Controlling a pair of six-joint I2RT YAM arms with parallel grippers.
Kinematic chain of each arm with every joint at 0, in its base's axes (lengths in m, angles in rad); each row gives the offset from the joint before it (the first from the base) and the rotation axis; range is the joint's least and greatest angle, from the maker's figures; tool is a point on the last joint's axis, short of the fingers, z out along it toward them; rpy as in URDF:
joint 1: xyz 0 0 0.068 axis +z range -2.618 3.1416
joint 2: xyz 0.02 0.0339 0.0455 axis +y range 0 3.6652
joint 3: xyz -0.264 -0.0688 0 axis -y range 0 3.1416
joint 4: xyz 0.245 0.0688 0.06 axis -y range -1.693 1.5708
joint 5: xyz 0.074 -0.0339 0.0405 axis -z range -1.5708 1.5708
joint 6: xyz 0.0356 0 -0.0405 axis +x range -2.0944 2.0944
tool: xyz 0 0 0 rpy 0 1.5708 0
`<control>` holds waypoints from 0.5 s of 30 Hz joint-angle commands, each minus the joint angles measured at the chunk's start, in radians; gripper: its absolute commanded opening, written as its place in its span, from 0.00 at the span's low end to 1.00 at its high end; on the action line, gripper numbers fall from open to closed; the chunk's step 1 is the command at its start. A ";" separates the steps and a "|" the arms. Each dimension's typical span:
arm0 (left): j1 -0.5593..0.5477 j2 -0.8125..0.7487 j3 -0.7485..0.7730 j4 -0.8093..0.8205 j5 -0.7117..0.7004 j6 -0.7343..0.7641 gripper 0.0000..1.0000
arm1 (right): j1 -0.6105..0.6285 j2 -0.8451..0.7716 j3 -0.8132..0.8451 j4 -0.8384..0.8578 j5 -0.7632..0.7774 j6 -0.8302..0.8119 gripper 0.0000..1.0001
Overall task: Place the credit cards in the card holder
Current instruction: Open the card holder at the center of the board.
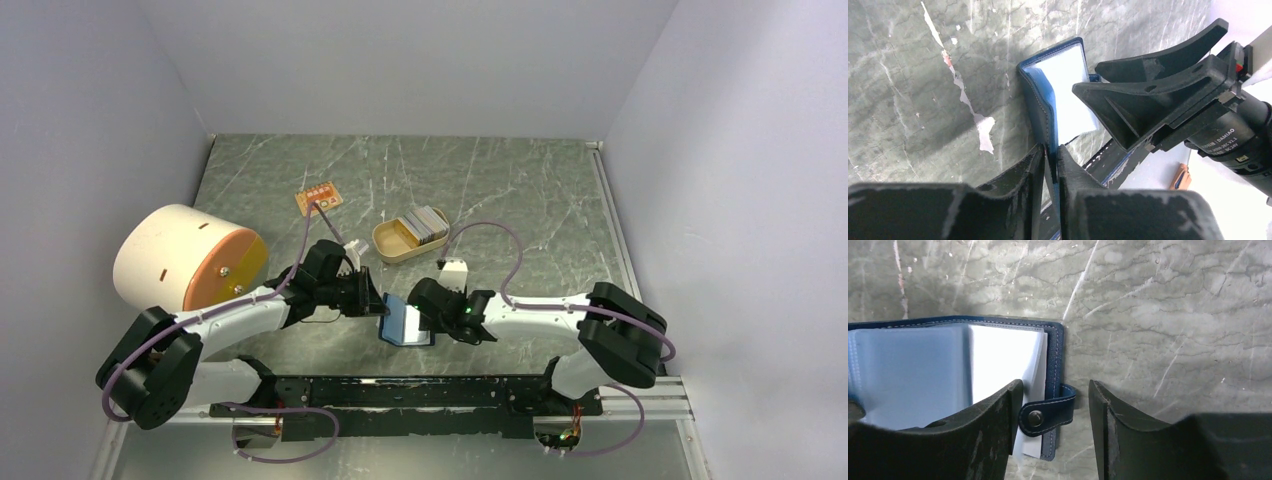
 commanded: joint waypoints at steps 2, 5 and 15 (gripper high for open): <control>-0.007 0.003 0.014 0.017 -0.009 0.001 0.29 | -0.005 -0.024 -0.033 0.003 0.017 -0.013 0.54; -0.007 0.010 0.017 0.025 -0.007 0.003 0.38 | -0.005 -0.029 -0.043 0.009 0.019 -0.016 0.52; -0.007 0.049 0.023 0.042 -0.007 0.011 0.49 | -0.004 -0.075 -0.056 0.040 0.003 -0.042 0.51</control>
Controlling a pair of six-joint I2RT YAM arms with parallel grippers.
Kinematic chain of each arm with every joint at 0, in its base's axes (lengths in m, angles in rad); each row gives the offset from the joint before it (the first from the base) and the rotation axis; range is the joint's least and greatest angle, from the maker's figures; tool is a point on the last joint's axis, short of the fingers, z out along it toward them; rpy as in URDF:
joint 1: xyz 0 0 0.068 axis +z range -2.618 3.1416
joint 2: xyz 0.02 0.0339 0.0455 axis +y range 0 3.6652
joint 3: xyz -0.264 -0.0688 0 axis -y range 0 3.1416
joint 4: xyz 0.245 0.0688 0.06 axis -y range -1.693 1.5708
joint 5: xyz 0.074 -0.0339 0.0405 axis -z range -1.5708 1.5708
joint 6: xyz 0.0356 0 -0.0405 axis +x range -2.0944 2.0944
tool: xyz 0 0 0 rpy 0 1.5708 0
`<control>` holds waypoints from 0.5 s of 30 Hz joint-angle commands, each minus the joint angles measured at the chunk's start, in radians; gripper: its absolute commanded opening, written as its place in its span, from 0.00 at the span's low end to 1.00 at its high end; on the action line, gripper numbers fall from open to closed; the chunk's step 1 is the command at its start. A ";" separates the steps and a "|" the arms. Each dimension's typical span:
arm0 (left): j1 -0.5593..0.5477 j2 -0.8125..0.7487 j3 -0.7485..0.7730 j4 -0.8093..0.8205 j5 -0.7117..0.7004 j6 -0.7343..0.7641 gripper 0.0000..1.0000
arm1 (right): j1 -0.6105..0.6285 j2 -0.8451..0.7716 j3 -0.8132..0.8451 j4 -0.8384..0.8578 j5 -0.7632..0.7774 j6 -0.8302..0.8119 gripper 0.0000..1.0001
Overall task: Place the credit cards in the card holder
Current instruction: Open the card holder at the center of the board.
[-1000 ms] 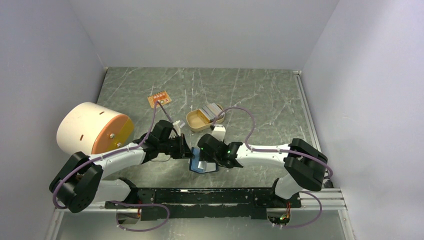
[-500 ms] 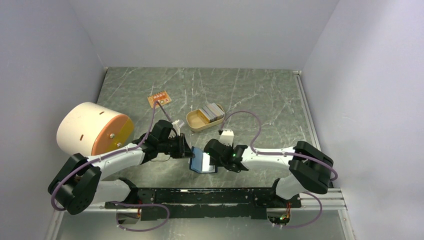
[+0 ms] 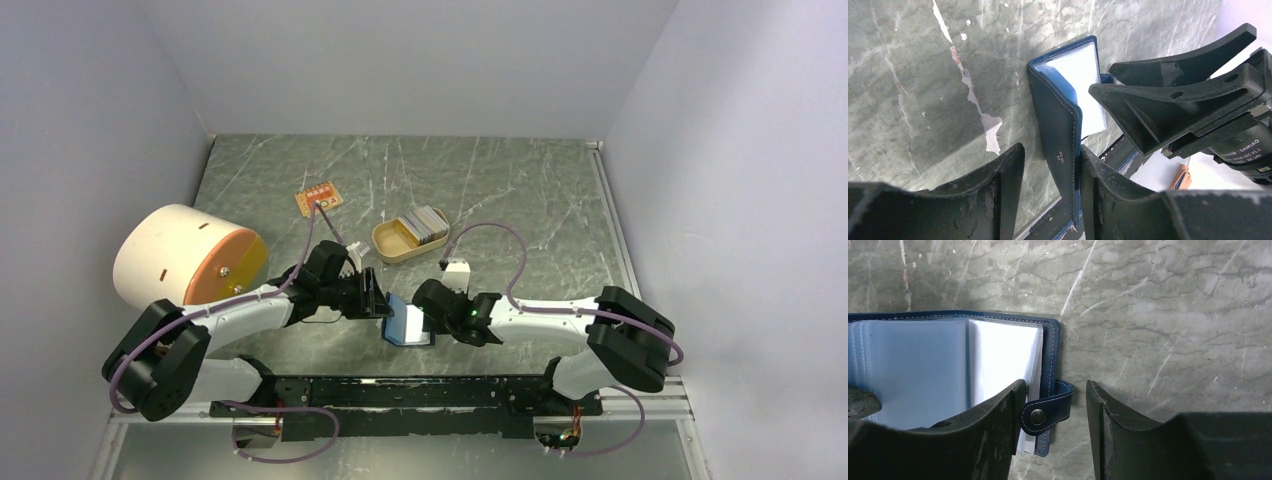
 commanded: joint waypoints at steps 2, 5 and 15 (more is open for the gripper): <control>-0.007 0.006 0.026 0.034 0.000 0.013 0.50 | -0.005 -0.023 -0.008 0.019 0.000 -0.018 0.51; -0.007 0.000 0.029 0.039 0.008 0.016 0.53 | -0.005 -0.023 -0.007 0.023 -0.002 -0.022 0.51; -0.007 -0.001 0.023 0.115 0.073 0.004 0.64 | -0.003 -0.020 0.003 0.027 -0.011 -0.027 0.51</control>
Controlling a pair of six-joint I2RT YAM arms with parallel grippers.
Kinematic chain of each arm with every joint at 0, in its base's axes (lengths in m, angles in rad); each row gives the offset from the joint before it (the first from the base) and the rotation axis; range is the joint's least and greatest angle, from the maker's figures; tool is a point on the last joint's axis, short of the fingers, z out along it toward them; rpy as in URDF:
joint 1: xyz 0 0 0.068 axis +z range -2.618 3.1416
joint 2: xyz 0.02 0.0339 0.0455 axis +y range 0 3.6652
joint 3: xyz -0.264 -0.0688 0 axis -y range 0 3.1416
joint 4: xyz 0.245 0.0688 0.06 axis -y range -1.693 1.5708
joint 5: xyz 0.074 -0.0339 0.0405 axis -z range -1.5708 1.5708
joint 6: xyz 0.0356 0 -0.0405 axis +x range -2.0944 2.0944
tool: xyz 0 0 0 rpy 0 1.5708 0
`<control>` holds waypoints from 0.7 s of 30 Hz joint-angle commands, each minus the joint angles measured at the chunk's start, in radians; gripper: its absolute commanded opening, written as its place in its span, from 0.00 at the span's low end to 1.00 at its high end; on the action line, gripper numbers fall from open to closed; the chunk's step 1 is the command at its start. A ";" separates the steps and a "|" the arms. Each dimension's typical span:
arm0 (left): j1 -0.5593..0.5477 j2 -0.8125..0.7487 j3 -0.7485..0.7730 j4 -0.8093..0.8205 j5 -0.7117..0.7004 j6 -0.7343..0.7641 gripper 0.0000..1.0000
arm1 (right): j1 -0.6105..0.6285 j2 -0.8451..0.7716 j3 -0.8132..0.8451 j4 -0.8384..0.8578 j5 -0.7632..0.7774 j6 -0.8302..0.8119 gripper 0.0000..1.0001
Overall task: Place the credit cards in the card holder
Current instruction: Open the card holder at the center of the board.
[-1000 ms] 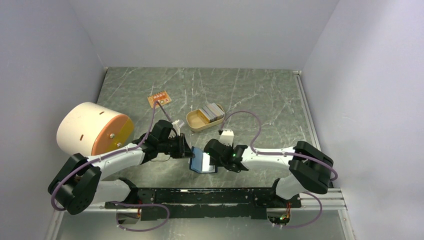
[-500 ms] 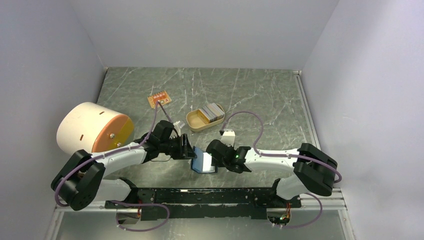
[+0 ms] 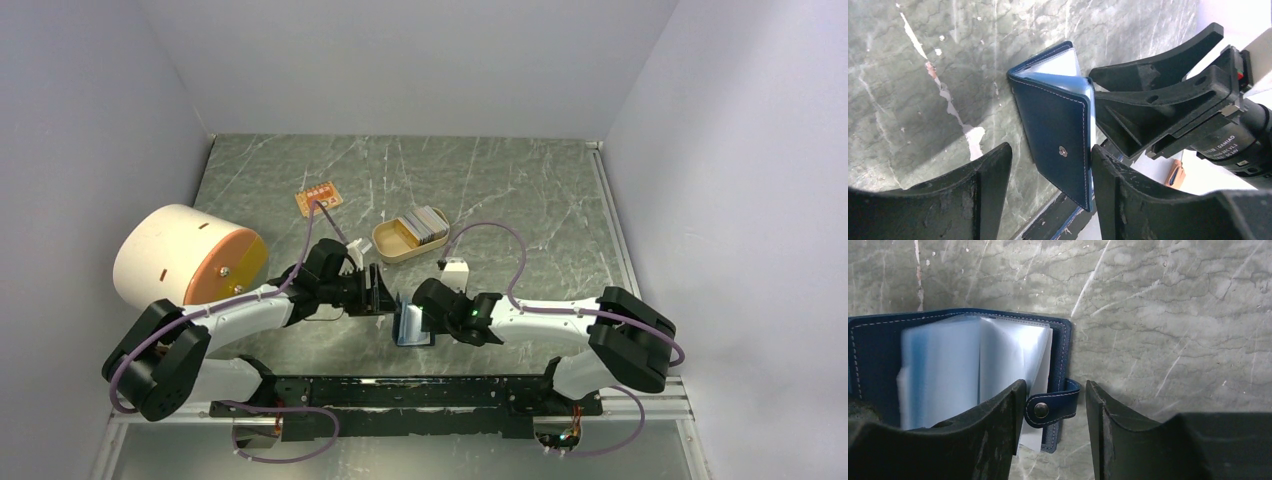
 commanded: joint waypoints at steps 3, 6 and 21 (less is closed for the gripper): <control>-0.007 0.007 0.037 0.042 0.030 0.021 0.62 | -0.003 -0.009 0.009 0.007 0.008 -0.010 0.51; -0.006 0.022 0.052 0.018 0.019 0.033 0.59 | -0.004 0.003 0.019 0.009 0.007 -0.018 0.51; -0.006 -0.001 0.012 -0.004 -0.016 0.015 0.18 | -0.004 0.030 0.085 0.116 -0.083 -0.070 0.58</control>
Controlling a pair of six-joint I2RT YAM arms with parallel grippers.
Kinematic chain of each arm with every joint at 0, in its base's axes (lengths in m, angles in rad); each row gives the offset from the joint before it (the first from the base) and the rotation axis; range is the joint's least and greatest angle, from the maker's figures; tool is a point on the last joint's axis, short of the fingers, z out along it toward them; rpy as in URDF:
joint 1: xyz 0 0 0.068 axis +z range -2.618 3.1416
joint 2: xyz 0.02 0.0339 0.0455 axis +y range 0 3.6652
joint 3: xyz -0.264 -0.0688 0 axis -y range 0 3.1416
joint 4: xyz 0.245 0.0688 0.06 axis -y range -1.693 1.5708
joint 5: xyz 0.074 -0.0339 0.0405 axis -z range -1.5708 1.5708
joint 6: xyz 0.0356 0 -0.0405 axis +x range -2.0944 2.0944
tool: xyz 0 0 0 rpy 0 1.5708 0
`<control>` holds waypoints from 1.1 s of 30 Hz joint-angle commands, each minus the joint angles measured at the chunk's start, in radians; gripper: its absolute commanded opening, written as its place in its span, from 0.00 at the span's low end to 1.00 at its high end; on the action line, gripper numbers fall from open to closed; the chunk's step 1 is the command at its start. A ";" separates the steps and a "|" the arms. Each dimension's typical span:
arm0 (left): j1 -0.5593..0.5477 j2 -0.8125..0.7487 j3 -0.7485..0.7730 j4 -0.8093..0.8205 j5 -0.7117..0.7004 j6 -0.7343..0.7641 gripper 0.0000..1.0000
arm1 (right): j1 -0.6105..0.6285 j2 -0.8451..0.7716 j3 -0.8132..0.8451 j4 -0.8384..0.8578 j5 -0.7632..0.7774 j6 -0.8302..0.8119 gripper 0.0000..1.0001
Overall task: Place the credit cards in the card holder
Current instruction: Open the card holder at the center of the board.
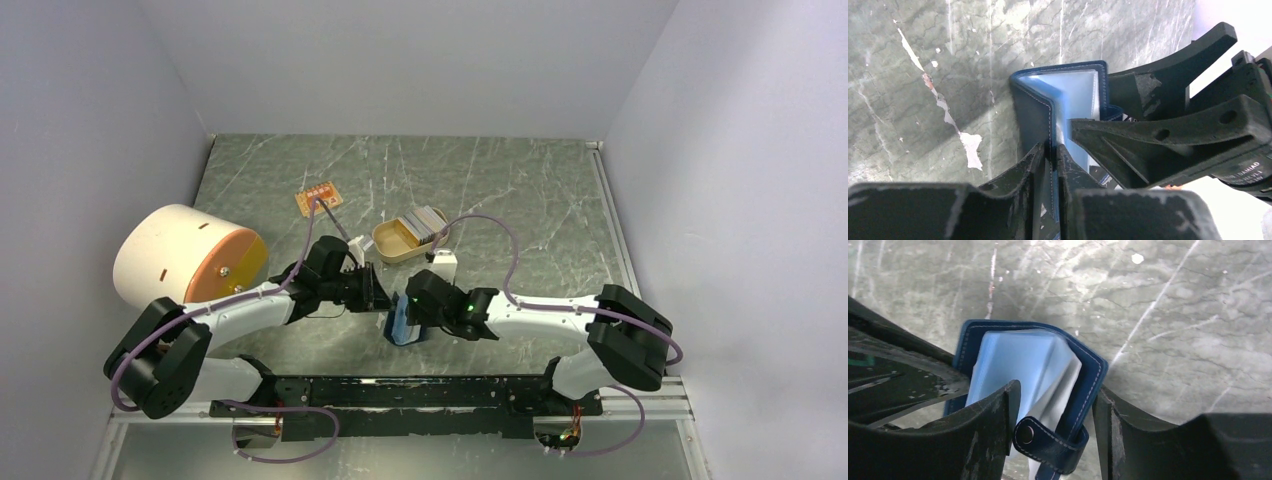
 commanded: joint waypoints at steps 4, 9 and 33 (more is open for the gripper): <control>0.001 -0.022 -0.028 -0.008 -0.028 -0.005 0.09 | -0.004 0.056 0.036 0.068 -0.067 -0.009 0.59; 0.038 -0.046 -0.062 0.020 0.008 -0.030 0.19 | -0.002 0.078 0.049 0.065 -0.068 -0.005 0.58; 0.053 0.073 -0.031 0.101 0.081 0.036 0.46 | -0.005 0.021 -0.001 0.046 -0.041 -0.004 0.54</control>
